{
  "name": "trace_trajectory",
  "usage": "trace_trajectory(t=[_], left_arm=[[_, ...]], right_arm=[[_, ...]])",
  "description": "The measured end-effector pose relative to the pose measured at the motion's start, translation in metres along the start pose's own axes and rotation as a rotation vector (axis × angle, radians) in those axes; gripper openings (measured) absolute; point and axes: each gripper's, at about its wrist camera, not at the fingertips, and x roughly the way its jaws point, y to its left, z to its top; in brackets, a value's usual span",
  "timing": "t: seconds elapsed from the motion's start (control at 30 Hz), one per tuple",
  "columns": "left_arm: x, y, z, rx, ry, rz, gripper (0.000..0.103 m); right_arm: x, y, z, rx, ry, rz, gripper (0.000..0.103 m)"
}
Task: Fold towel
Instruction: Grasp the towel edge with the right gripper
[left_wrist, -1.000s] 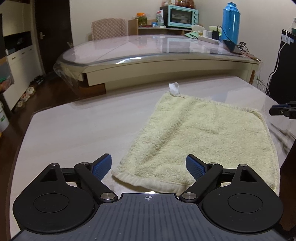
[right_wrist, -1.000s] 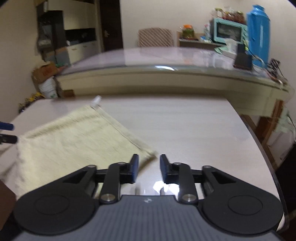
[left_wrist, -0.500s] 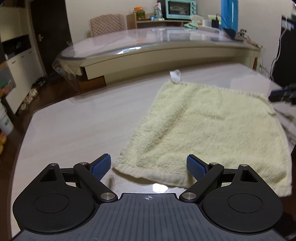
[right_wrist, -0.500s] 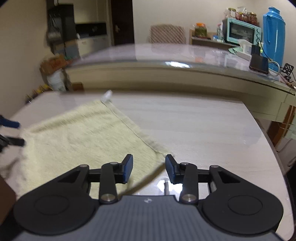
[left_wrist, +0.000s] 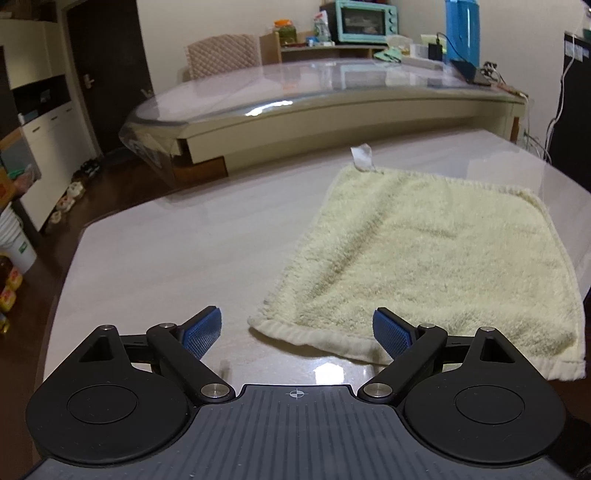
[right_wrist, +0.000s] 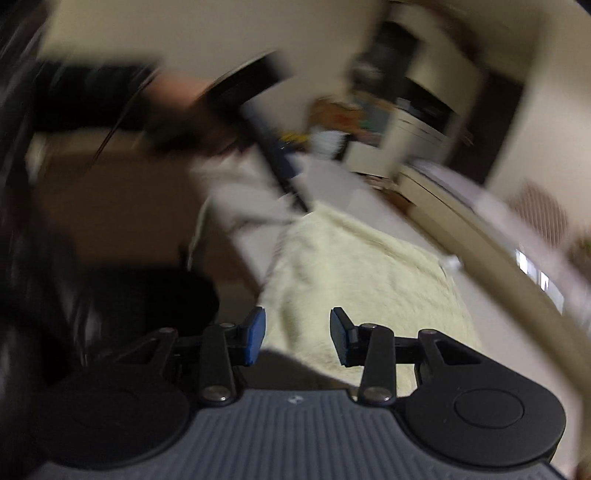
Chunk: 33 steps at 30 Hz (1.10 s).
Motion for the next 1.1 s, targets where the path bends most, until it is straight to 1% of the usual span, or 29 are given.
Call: trace_trajectory(t=[0.03, 0.07, 0.13, 0.3, 0.33, 0.4, 0.43, 0.47, 0.5, 0.53, 0.63, 0.73, 0.83, 1.0, 1.1], left_arm=[[-0.002, 0.000, 0.000, -0.002, -0.004, 0.001, 0.093], [-0.005, -0.001, -0.001, -0.005, -0.010, 0.003, 0.093], [-0.010, 0.000, -0.003, -0.018, -0.018, 0.001, 0.093], [-0.018, 0.004, -0.008, -0.048, -0.025, 0.001, 0.093], [-0.020, 0.004, -0.009, -0.053, -0.026, 0.002, 0.093], [-0.022, 0.006, -0.009, -0.056, -0.029, 0.004, 0.093], [-0.024, 0.007, -0.010, -0.058, -0.031, 0.006, 0.093], [-0.025, 0.008, -0.010, -0.060, -0.033, 0.007, 0.093], [-0.026, 0.008, -0.010, -0.061, -0.034, 0.008, 0.093], [-0.027, 0.009, -0.010, -0.063, -0.036, 0.010, 0.093], [-0.029, 0.012, -0.010, -0.062, -0.039, 0.014, 0.093], [-0.026, 0.014, -0.009, -0.045, -0.029, 0.008, 0.093], [-0.018, 0.018, -0.004, -0.021, -0.016, -0.019, 0.093], [-0.004, 0.021, 0.006, 0.026, -0.001, -0.029, 0.093], [0.000, 0.019, 0.009, 0.045, 0.004, -0.043, 0.097]], right_arm=[[0.004, 0.014, 0.001, -0.102, 0.025, -0.020, 0.042], [0.007, 0.020, 0.001, -0.146, 0.034, -0.030, 0.042], [0.017, 0.038, -0.003, -0.278, 0.061, -0.073, 0.042], [0.026, 0.049, -0.009, -0.342, 0.058, -0.108, 0.042], [0.031, 0.054, -0.013, -0.382, 0.068, -0.123, 0.042], [0.036, 0.056, -0.014, -0.398, 0.078, -0.115, 0.038], [0.036, 0.056, -0.014, -0.397, 0.078, -0.115, 0.031], [0.037, 0.055, -0.015, -0.386, 0.076, -0.115, 0.020], [0.039, 0.054, -0.014, -0.375, 0.076, -0.116, 0.017], [0.039, 0.055, -0.013, -0.370, 0.072, -0.122, 0.018], [0.037, 0.053, -0.010, -0.343, 0.066, -0.125, 0.013], [0.028, 0.042, -0.005, -0.266, 0.046, -0.114, 0.012], [0.018, 0.033, 0.002, -0.231, 0.032, -0.110, 0.012], [0.008, 0.024, 0.010, -0.212, 0.026, -0.116, 0.010], [0.005, 0.017, 0.013, -0.180, 0.020, -0.100, 0.010]])
